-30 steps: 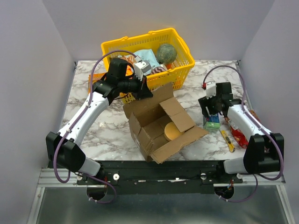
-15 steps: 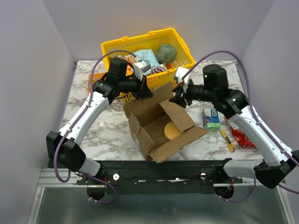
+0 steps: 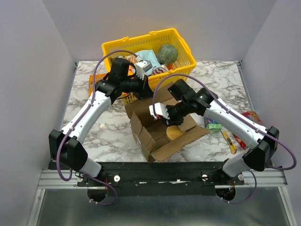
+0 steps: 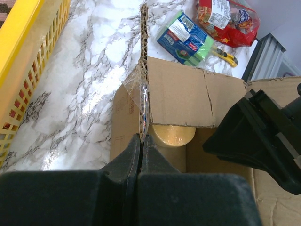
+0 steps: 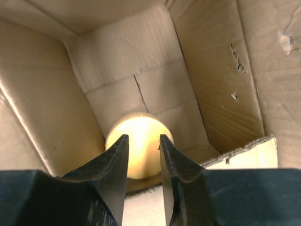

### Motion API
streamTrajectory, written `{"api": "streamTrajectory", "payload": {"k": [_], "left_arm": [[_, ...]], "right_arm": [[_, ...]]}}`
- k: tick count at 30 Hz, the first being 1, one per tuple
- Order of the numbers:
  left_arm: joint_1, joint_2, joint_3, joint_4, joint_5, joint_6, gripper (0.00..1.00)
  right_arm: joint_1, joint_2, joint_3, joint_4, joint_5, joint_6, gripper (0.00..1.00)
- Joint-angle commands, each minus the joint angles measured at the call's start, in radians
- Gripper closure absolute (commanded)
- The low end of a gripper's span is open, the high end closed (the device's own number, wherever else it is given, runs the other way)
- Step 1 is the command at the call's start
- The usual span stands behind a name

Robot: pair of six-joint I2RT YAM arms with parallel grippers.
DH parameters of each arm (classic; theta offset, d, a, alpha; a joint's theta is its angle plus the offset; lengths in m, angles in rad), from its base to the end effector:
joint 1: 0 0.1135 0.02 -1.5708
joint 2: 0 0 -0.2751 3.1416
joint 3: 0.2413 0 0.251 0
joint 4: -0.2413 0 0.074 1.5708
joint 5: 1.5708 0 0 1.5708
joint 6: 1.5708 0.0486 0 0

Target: Unpack the express box

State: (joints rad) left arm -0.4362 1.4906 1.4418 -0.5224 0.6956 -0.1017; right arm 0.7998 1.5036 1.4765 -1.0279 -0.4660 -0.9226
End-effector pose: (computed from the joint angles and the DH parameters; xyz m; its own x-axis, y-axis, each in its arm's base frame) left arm 0.2932 -0.1710 0.3756 -0.5700 0.1797 -0.8017 0.7590 0.4888 -0.4301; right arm 0.1967 0.2338 0.3392 0.2679 -0.7463 -0.6094 -0.9633 -0.2174 -0.1572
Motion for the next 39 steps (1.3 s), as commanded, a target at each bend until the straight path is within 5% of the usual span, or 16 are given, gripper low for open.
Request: {"api": "streamTrajectory", "payload": {"k": [1, 5, 20, 25, 29, 32, 35, 39], "left_arm": [[-0.006, 0.000, 0.017, 0.015, -0.010, -0.007, 1.00], [-0.006, 0.000, 0.014, 0.006, -0.002, 0.022, 1.00], [-0.009, -0.013, 0.012, -0.002, 0.077, 0.077, 1.00], [-0.025, -0.064, 0.025, 0.015, 0.143, 0.077, 1.00], [-0.056, -0.125, 0.000, 0.041, 0.124, 0.085, 1.00], [-0.081, -0.168, -0.021, 0.042, 0.096, 0.134, 1.00], [-0.082, -0.164, -0.014, 0.025, 0.073, 0.126, 1.00], [-0.084, -0.132, -0.006, 0.027, 0.047, 0.115, 1.00]], "right_arm": [[0.018, -0.029, 0.048, -0.037, 0.205, -0.078, 0.64], [-0.019, -0.072, 0.016, -0.017, 0.383, -0.122, 0.66], [-0.250, -0.056, 0.002, 0.081, 0.454, -0.065, 0.71], [-0.287, -0.039, -0.065, 0.089, 0.327, 0.128, 0.69], [-0.287, -0.202, -0.070, 0.106, 0.121, 0.154, 0.64], [-0.271, -0.327, -0.154, 0.155, -0.139, 0.029, 0.59], [-0.199, -0.396, -0.258, 0.226, -0.166, -0.050, 0.55], [-0.117, -0.287, -0.214, 0.115, -0.183, -0.160, 0.56]]}}
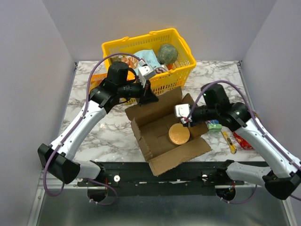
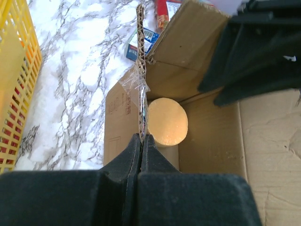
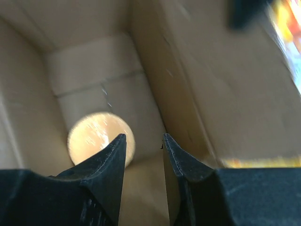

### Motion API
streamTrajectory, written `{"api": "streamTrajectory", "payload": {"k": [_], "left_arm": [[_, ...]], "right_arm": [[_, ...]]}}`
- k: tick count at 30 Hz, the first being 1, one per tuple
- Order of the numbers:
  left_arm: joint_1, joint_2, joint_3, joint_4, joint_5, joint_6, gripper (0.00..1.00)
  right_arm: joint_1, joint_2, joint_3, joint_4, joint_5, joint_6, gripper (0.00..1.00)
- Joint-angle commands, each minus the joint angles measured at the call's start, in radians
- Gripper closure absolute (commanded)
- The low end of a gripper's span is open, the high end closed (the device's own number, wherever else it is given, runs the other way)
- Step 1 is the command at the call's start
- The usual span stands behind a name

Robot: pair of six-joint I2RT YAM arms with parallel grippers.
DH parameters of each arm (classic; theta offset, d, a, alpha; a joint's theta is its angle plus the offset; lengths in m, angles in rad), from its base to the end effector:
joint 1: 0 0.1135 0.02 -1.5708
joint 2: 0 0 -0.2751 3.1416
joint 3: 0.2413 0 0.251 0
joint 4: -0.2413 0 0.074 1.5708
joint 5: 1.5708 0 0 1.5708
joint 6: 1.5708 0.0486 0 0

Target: Unpack the express box

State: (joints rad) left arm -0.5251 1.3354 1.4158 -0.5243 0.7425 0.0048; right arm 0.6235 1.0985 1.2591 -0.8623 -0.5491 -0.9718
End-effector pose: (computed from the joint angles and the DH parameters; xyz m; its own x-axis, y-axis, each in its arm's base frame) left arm 0.2372 -0.1754 0.4132 -0.3673 0.2169 -0.9045 0.8995 0.3304 -0.2860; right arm 0.1589 0.1456 0.3821 0.3831 -0.5922 -0.7089 -0.8961 -0.0521 -0.4408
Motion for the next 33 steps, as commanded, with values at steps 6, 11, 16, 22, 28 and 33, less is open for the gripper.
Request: {"api": "streamTrajectory", "payload": {"k": [6, 11, 16, 22, 28, 33], "left_arm": [[0.002, 0.083, 0.084, 0.017, -0.011, 0.000, 1.00], [0.000, 0.131, 0.123, 0.023, 0.001, -0.002, 1.00], [0.002, 0.145, 0.120, 0.035, 0.026, -0.031, 1.00], [0.000, 0.146, 0.101, 0.029, 0.043, -0.019, 1.00], [0.000, 0.148, 0.087, 0.021, 0.054, -0.011, 1.00], [0.000, 0.154, 0.089, 0.021, 0.064, -0.011, 1.00]], "right_arm": [[0.102, 0.360, 0.178, -0.257, -0.117, -0.229, 0.55], [0.107, 0.520, 0.263, -0.406, -0.022, -0.361, 0.55], [0.120, 0.610, 0.237, -0.405, 0.115, -0.436, 0.50], [0.180, 0.617, 0.062, -0.198, 0.314, -0.487, 0.49], [0.208, 0.692, 0.040, -0.177, 0.492, -0.525, 0.45], [0.211, 0.791, 0.071, -0.231, 0.630, -0.522, 0.43]]}}
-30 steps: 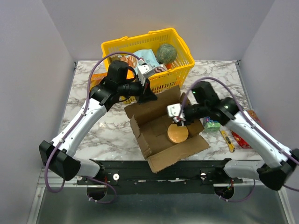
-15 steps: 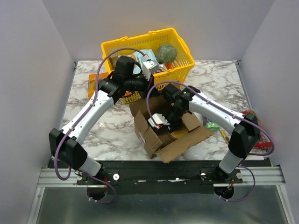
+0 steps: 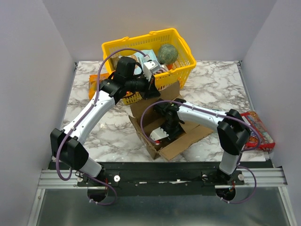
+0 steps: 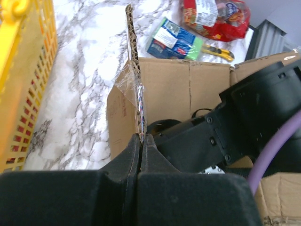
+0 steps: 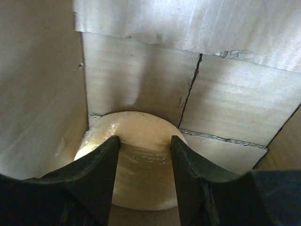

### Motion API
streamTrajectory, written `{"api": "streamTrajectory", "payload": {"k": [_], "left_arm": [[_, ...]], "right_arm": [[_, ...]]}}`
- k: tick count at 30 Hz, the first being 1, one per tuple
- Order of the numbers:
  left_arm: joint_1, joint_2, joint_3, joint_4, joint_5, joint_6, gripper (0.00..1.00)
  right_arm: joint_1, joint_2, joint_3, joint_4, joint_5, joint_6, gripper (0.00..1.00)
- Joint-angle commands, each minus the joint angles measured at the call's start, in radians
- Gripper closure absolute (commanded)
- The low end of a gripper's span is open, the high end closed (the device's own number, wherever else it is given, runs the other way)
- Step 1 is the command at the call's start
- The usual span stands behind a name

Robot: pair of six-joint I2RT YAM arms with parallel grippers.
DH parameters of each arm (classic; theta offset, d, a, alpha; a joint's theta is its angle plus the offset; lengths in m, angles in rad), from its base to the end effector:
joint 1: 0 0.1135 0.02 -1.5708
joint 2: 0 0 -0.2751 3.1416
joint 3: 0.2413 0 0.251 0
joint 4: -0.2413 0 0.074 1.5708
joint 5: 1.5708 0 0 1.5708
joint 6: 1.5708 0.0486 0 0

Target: Unpack the express box

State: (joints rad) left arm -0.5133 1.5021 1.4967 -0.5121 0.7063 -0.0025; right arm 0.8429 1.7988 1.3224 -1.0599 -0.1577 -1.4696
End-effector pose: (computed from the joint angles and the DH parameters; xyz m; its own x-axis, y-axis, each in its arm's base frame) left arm 0.2821 -0.1952 0.3917 -0.4331 0.2420 -0.8683 0.8639 0.3863 -0.3232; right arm 0.2142 0.2518 0.2011 0.6699 -0.7250 -0.1596 -0.7364 -0.6763 -0.0185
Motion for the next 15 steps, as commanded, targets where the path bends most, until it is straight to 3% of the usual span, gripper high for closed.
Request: {"api": "streamTrajectory", "payload": {"k": [1, 5, 10, 15], "left_arm": [[-0.011, -0.011, 0.010, 0.009, 0.102, -0.002, 1.00], [-0.010, -0.005, 0.020, 0.001, 0.104, -0.004, 1.00], [-0.011, -0.011, 0.022, 0.000, 0.065, -0.002, 1.00], [-0.011, -0.017, 0.016, 0.001, 0.032, -0.008, 1.00]], "right_arm": [[-0.010, 0.099, 0.002, -0.026, 0.269, -0.020, 0.45], [-0.010, 0.105, 0.023, 0.003, 0.256, 0.021, 0.99], [-0.010, -0.027, 0.115, 0.067, 0.106, 0.093, 1.00], [-0.010, -0.154, 0.225, 0.025, -0.043, 0.204, 1.00]]}}
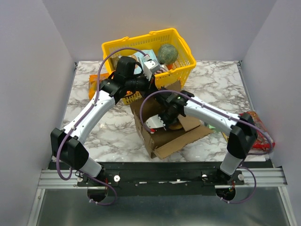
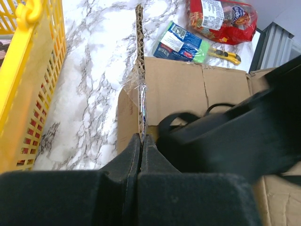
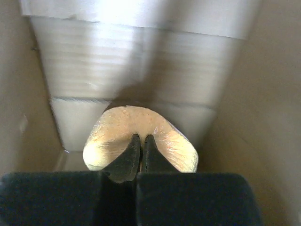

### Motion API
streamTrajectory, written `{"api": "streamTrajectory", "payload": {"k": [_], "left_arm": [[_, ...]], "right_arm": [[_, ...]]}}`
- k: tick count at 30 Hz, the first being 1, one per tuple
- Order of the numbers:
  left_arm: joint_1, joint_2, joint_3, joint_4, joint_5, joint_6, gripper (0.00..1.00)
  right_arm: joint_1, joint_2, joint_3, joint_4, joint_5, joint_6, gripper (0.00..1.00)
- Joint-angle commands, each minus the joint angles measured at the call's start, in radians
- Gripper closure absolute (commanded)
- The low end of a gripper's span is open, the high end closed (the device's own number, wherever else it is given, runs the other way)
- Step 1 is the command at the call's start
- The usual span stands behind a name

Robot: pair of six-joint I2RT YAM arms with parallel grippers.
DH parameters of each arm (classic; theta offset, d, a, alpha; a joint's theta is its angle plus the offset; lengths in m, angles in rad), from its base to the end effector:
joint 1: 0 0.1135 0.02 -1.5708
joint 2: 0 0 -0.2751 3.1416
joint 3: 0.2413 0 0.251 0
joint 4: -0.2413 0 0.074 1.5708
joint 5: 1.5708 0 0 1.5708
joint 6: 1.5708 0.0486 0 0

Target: Unpack the express box

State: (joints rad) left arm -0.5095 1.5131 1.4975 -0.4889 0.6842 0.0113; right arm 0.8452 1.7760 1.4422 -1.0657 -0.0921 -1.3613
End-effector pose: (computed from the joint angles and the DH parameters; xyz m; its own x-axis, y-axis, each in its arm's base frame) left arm 0.2875 -0.1958 0.3903 -0.4122 0.2403 -0.8788 0.8657 0.4039 -0.2956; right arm 0.2268 0.2624 0.2390 0.6028 -0.7882 -0.1241 -0.7967 -0.5860 -0.1479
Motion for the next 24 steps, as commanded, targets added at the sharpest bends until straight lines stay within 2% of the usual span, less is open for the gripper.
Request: {"api": "streamTrajectory", "payload": {"k": [1, 10, 13, 14, 16, 17, 19, 20, 23, 24], "left_arm": [[-0.015, -0.036, 0.001, -0.017, 0.049, -0.030, 1.00], [-0.015, -0.044, -0.028, -0.013, 0.002, -0.028, 1.00], [-0.015, -0.047, -0.037, -0.023, -0.044, -0.022, 1.00], [-0.015, -0.047, -0.040, -0.036, -0.051, -0.016, 1.00], [-0.015, -0.048, -0.040, -0.048, -0.066, 0.008, 1.00], [-0.014, -0.051, -0.043, -0.060, -0.075, 0.024, 1.00], [-0.009, -0.062, -0.051, -0.080, -0.087, 0.045, 1.00], [-0.001, -0.070, -0.054, -0.105, -0.100, 0.059, 1.00], [0.025, -0.097, -0.071, -0.180, -0.117, 0.159, 1.00], [0.031, -0.102, -0.069, -0.212, -0.126, 0.256, 1.00]], "right_arm": [[-0.014, -0.151, 0.122, 0.020, -0.132, 0.117, 1.00], [-0.018, -0.311, 0.121, 0.059, -0.239, 0.257, 1.00], [-0.026, -0.375, 0.167, 0.165, -0.288, 0.402, 1.00], [-0.034, -0.391, 0.185, 0.205, -0.287, 0.518, 1.00], [-0.063, -0.426, 0.225, 0.353, -0.244, 0.661, 1.00], [-0.083, -0.466, 0.230, 0.404, -0.207, 0.785, 1.00], [-0.162, -0.507, 0.215, 0.537, -0.158, 0.896, 1.00], [-0.190, -0.530, 0.210, 0.564, -0.070, 0.974, 1.00], [-0.316, -0.553, 0.147, 0.587, 0.050, 1.048, 1.00], [-0.387, -0.562, 0.118, 0.587, 0.077, 1.068, 1.00]]}}
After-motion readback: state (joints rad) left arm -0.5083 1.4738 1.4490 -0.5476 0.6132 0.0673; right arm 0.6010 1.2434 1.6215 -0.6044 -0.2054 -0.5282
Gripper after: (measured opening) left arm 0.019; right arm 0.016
